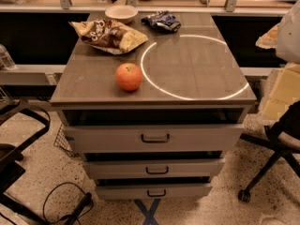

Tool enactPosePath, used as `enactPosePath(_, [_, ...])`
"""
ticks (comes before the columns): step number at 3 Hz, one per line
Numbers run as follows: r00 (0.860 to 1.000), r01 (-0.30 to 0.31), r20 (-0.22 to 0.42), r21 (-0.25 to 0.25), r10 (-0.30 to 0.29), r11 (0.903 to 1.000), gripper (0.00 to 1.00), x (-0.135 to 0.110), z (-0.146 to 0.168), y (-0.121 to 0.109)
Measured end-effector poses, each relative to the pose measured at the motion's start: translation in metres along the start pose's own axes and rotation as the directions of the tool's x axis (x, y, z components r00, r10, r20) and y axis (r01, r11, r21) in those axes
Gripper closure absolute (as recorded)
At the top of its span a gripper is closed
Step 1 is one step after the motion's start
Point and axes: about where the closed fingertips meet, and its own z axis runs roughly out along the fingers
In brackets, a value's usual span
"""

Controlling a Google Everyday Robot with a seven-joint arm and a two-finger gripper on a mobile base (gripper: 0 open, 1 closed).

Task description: Move apple near blue chip bag

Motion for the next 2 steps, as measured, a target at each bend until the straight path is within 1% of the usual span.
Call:
enactPosePath(1, [1.000,0.000,0.000,0.000,0.000,1.0000,0.00,0.0000,0.0000,0.0000])
enactPosePath(2, [0.997,-0.020,0.077,0.011,0.019,0.9997,0.00,-0.0088,0.0048,-0.0053])
